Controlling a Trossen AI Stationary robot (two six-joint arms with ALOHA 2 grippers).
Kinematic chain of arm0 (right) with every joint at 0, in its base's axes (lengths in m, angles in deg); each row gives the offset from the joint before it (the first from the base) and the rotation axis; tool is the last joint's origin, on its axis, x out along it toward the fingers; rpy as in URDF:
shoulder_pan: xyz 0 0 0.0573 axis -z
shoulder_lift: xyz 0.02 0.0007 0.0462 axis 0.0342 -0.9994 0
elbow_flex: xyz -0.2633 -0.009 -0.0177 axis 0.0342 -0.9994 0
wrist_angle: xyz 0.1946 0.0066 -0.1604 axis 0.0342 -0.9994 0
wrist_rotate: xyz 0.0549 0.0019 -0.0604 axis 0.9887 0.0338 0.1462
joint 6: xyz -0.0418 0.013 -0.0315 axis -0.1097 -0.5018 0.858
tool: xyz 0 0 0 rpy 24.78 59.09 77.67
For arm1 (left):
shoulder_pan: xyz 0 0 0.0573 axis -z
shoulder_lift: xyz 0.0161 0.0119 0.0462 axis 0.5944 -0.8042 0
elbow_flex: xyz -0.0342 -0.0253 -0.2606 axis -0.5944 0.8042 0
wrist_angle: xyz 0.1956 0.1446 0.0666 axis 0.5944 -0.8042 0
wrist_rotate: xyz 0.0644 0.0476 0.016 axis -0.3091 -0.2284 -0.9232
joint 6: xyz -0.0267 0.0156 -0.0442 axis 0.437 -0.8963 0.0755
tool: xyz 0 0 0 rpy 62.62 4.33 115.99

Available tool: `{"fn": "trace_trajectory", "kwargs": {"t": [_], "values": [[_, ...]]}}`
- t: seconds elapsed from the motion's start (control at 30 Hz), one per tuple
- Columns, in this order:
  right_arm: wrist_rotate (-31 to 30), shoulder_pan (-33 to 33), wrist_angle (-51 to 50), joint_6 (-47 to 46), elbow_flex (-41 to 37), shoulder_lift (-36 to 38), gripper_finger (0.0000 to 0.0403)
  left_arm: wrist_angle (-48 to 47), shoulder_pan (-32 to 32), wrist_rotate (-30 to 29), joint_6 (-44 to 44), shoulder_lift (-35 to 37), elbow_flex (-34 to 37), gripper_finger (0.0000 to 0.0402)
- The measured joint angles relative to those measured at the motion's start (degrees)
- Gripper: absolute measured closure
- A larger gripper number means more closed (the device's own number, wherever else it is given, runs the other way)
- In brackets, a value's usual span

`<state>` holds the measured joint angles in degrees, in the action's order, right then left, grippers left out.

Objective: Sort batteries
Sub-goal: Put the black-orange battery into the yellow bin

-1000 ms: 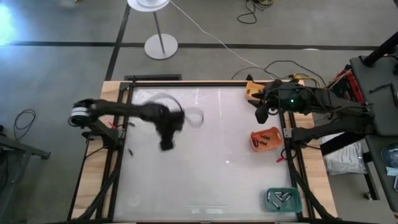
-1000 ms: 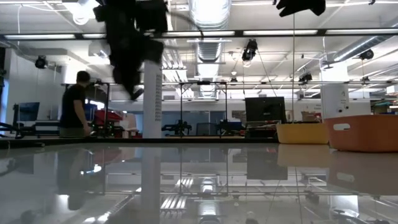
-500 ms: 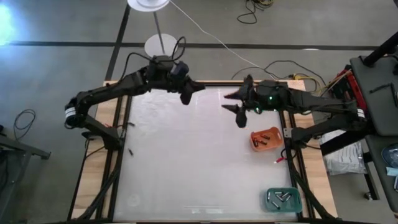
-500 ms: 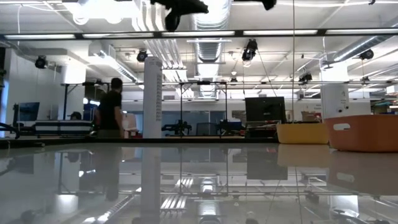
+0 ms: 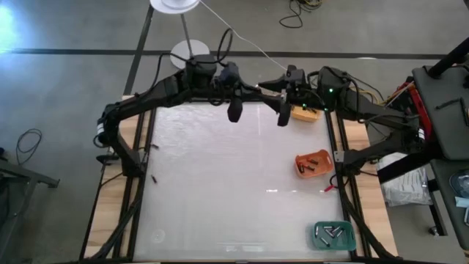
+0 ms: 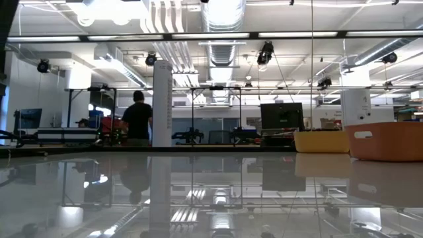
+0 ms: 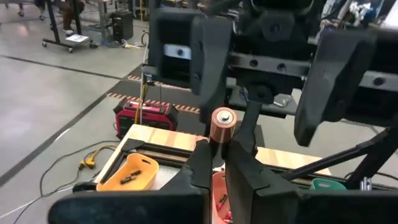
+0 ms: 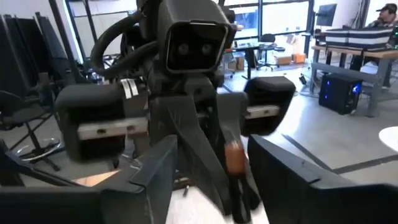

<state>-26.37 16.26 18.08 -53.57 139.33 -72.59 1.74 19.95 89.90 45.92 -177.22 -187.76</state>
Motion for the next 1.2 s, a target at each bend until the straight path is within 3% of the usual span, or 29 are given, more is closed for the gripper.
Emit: {"fn": "trace_trajectory", "kwargs": {"t": [0.33, 0.77, 0.93, 1.07, 1.2], "values": [[-0.1, 0.7, 0.3, -1.6, 2.1, -1.5, 0.0287, -5.8, 1.4, 0.2, -4.0, -5.3, -10.2, 0.0399], [-0.3, 1.3, -0.3, -0.3, 2.1, -0.4, 0.0363, -5.9, 1.5, 0.3, -5.2, -4.9, -10.9, 0.0395], [0.1, 2.4, -1.7, -0.7, 2.2, -0.4, 0.0376, -6.6, 1.5, 0.1, -6.6, -4.9, -10.8, 0.0362], [-0.4, 6.9, -11.2, -0.5, 4.8, -0.7, 0.0376, -10.8, 1.4, 0.0, -6.7, -4.0, -10.7, 0.0316], [-1.1, 15.3, -23.3, -1.7, 5.7, -2.0, 0.0376, -21.5, 1.1, -2.1, -8.8, -2.4, -10.8, 0.0266]]}}
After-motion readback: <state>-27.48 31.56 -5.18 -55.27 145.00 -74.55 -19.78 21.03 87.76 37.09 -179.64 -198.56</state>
